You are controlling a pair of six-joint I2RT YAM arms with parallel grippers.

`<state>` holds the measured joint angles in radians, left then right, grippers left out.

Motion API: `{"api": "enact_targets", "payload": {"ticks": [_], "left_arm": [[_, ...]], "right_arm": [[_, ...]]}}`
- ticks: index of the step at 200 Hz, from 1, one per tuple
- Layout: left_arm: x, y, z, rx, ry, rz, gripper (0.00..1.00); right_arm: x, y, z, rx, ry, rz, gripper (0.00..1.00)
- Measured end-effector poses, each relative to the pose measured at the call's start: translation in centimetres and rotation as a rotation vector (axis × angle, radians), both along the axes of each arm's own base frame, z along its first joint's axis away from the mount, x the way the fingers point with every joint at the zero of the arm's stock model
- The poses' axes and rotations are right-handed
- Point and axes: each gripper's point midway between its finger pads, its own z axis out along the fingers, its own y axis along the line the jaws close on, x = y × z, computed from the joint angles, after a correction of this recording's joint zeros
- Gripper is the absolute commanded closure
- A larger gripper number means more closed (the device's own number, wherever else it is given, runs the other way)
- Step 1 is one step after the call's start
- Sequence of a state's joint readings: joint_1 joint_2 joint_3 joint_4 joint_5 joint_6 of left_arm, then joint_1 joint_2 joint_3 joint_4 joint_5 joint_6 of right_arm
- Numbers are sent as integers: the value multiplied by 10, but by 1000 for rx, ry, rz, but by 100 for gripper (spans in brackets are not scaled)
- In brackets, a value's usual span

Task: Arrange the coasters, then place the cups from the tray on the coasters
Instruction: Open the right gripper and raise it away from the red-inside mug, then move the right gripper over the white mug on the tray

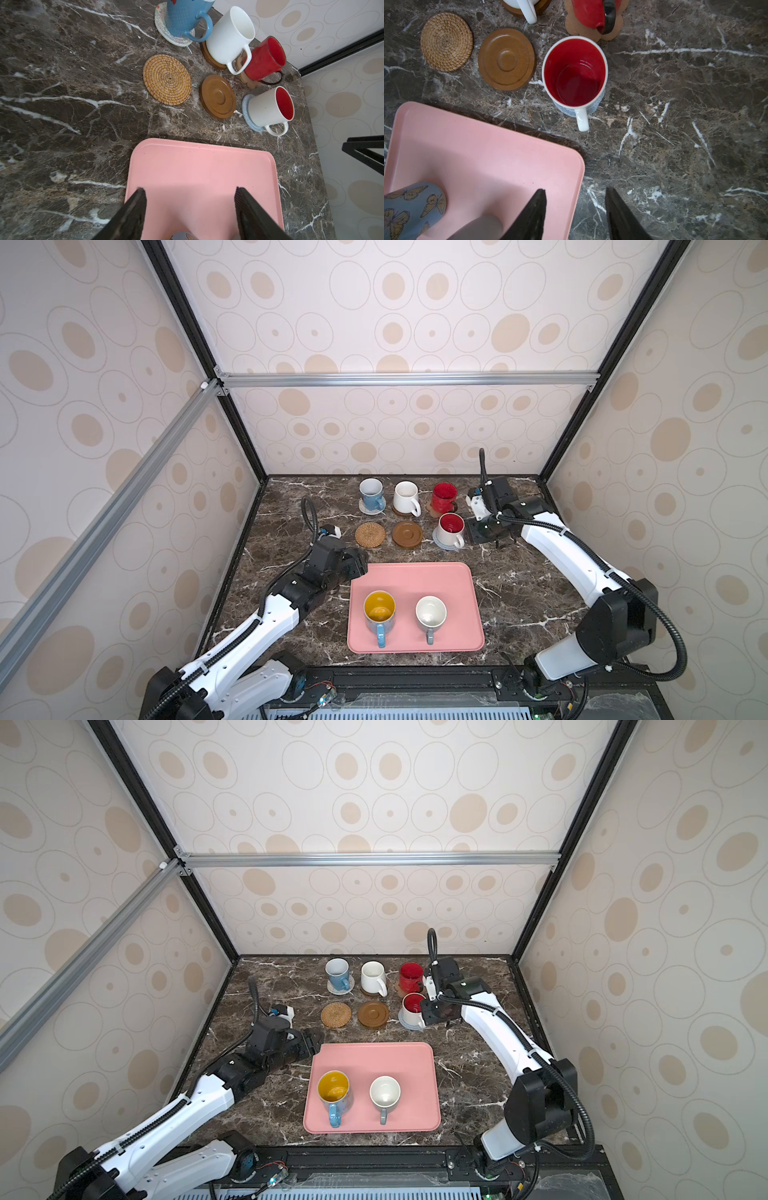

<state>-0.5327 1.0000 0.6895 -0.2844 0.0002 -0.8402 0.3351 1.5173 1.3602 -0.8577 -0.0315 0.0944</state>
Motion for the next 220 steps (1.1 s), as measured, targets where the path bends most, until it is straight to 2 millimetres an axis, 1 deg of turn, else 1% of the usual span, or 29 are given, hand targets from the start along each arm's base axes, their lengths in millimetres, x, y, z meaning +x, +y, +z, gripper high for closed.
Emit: {"api": "enact_targets", "payload": {"ticks": [44,97,112,130,159,169,220], "left_arm": [[1,-1,-10,15,29,-3,30],[5,-2,-13,21,30,-2,22],[7,-2,-12,17,26,0,19],[10,-3,-10,6,16,1,10],[13,-3,-9,-6,7,2,6],[13,-3,-9,-8,7,1,0],[13,-1,-16,-8,18,6,0]], "right_arm": [[-22,1,-4,52,43,-19,49],[-46,1,4,125,52,-64,47],[-52,0,6,140,51,-78,46],[-59,-1,9,159,51,-94,45],[-70,-1,10,188,60,-128,44],[-74,0,8,195,69,-136,44],[-97,17,6,209,116,-140,43]]}}
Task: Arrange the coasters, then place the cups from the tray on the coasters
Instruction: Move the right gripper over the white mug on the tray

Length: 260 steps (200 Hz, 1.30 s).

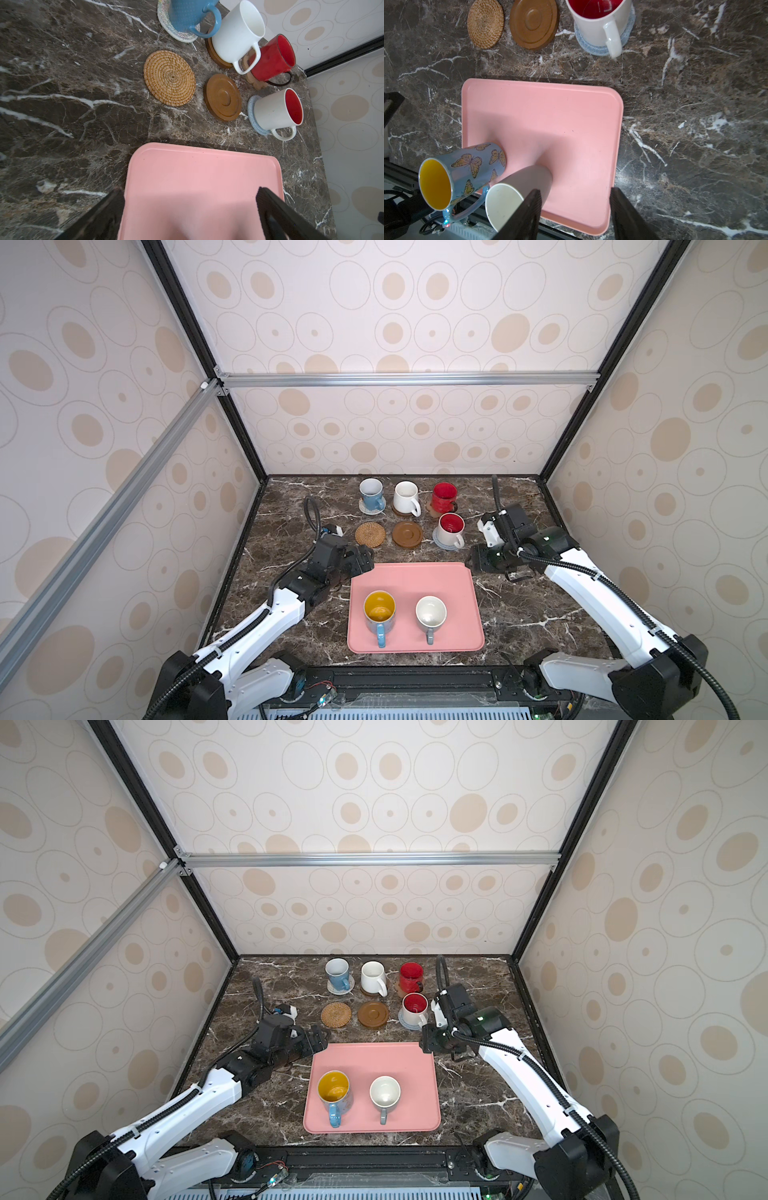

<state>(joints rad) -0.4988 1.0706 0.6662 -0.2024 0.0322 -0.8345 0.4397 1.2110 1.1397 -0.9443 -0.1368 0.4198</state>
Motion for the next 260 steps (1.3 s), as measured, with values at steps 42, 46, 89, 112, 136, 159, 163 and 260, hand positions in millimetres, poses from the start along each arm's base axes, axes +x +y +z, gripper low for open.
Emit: {"api": "enact_targets", "payload": {"ticks": [42,46,89,112,136,159,163,260], "left_arm": [[1,3,-2,-1,5,9,0],[1,3,-2,-2,5,9,0],[-1,3,-6,-8,17,10,0],[-1,3,-6,-9,17,9,0],[-2,4,-8,-8,21,10,0],[-2,4,-9,-10,22,9,0],[-2,4,-9,-9,23,9,0],[-3,6,-11,-13,29,10,0]], "right_arm": [[-26,16,-2,-5,28,14,41],[-29,18,-2,-7,31,14,41],[-53,28,-12,-41,67,4,41],[-62,37,-14,-49,72,7,40],[-73,49,-16,-60,90,31,40],[-85,63,-20,-83,113,75,40],[-87,65,-21,-89,115,81,40],[-138,99,-36,-175,175,216,39]]}}
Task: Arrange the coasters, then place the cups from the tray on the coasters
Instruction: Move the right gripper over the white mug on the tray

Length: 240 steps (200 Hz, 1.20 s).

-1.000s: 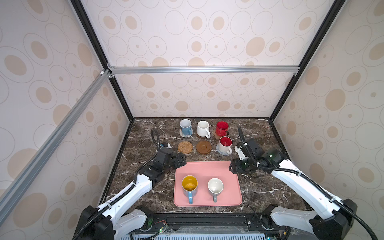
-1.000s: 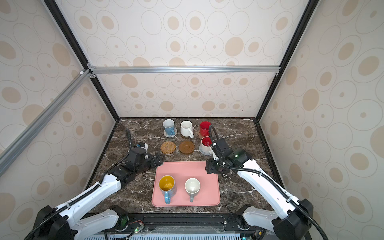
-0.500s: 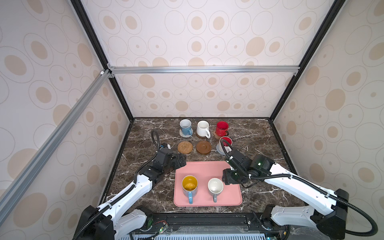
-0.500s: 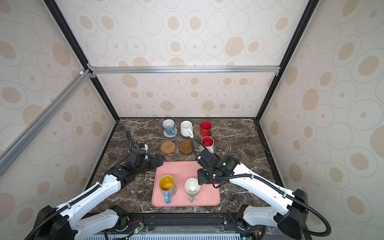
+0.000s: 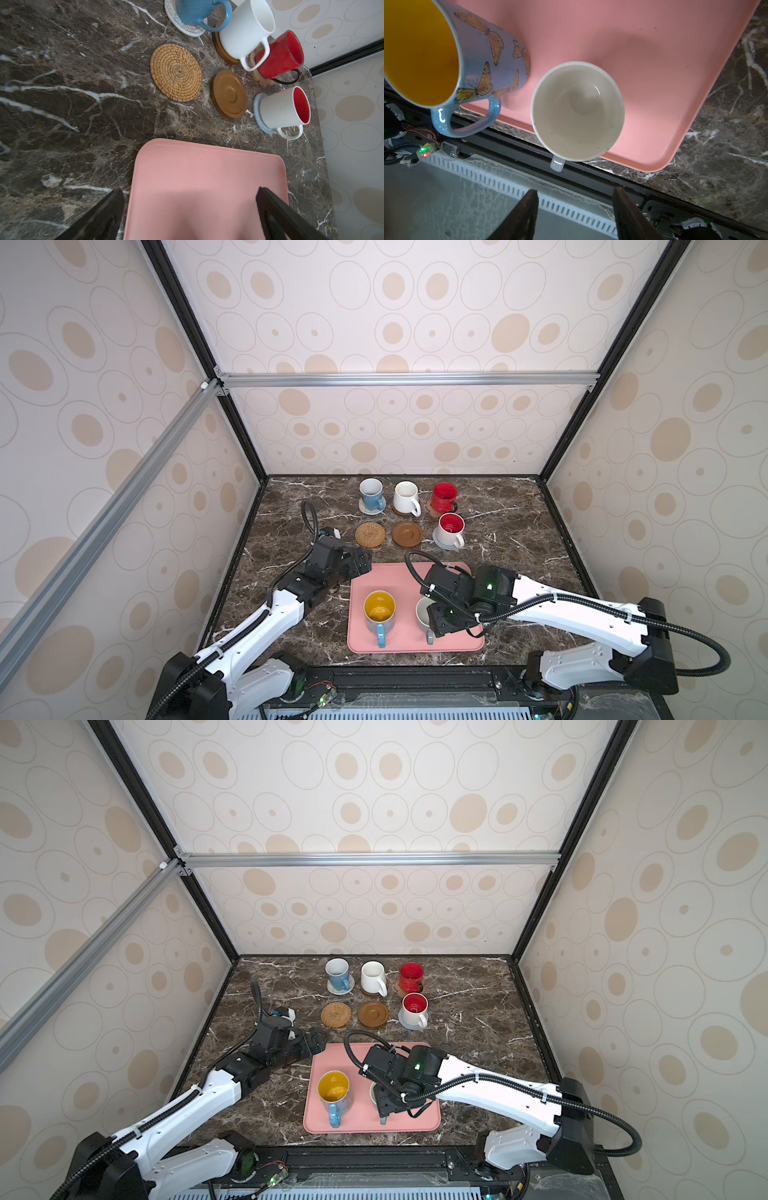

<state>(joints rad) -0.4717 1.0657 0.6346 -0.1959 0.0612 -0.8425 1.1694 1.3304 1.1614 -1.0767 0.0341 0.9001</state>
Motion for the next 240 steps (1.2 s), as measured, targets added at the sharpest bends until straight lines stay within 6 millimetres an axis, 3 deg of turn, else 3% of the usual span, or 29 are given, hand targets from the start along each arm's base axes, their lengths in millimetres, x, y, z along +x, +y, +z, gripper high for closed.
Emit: {"api": "enact_targets", "payload": {"ticks": [115,240], "left_arm": [[-1,3,-3,1,6,5,0],[-2,4,-4,1,11,8,0]], "right_arm": [[-10,15,-28,-74,39,26,39],[-2,-1,-58,-178,-2,-13,38]]}}
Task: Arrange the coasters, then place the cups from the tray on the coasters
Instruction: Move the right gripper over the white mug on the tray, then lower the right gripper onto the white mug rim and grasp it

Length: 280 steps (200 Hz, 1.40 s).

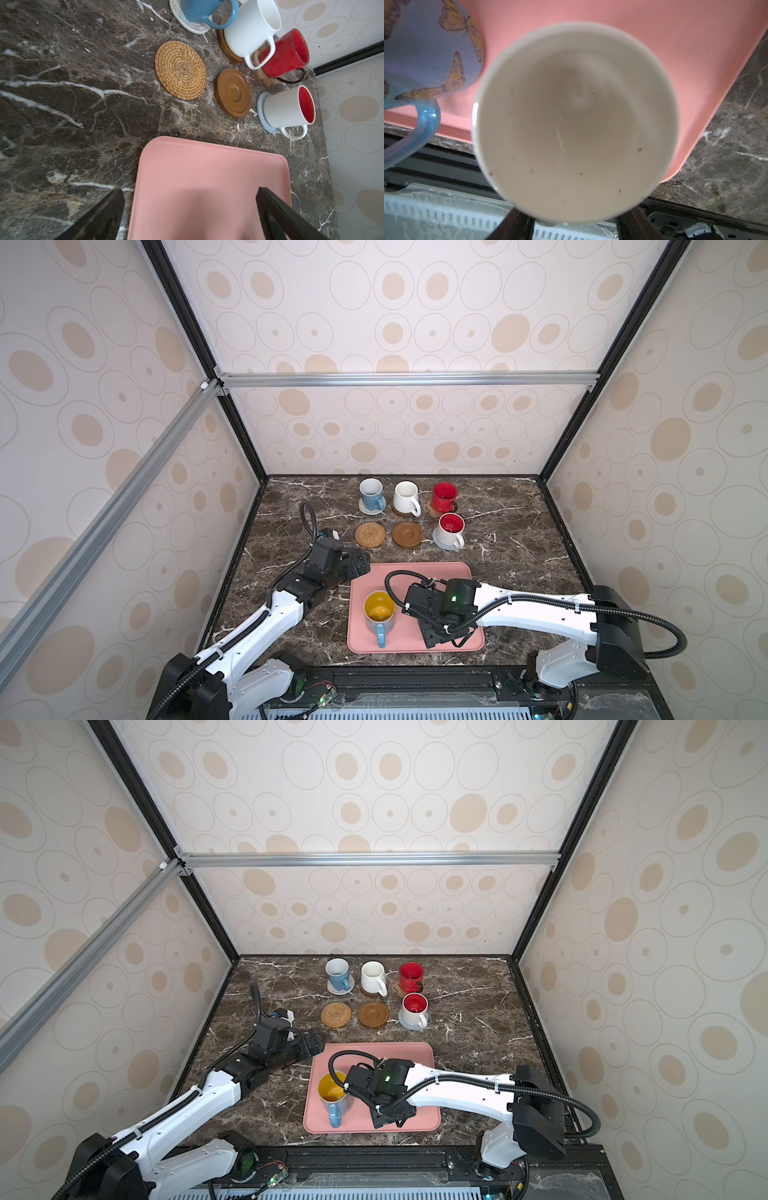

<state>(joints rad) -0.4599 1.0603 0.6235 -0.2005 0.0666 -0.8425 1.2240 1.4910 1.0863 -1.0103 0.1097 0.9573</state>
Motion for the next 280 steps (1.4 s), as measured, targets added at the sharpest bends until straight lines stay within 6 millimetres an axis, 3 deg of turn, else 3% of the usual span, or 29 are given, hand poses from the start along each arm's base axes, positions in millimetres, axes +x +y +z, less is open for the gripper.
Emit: {"api": "enact_targets", "payload": {"ticks": [69,123,185,280], "left_arm": [[-1,-1,0,-6,6,-2,0],[-2,0,0,-6,10,-1,0],[-4,0,2,-9,5,0,0],[-3,1,1,-9,10,1,0]], "right_arm": [[6,-6,0,-2,-44,-3,41],[9,0,-4,24,-63,9,48],[15,-5,-14,7,-102,4,55],[29,-6,-15,-2,-182,0,69]]}}
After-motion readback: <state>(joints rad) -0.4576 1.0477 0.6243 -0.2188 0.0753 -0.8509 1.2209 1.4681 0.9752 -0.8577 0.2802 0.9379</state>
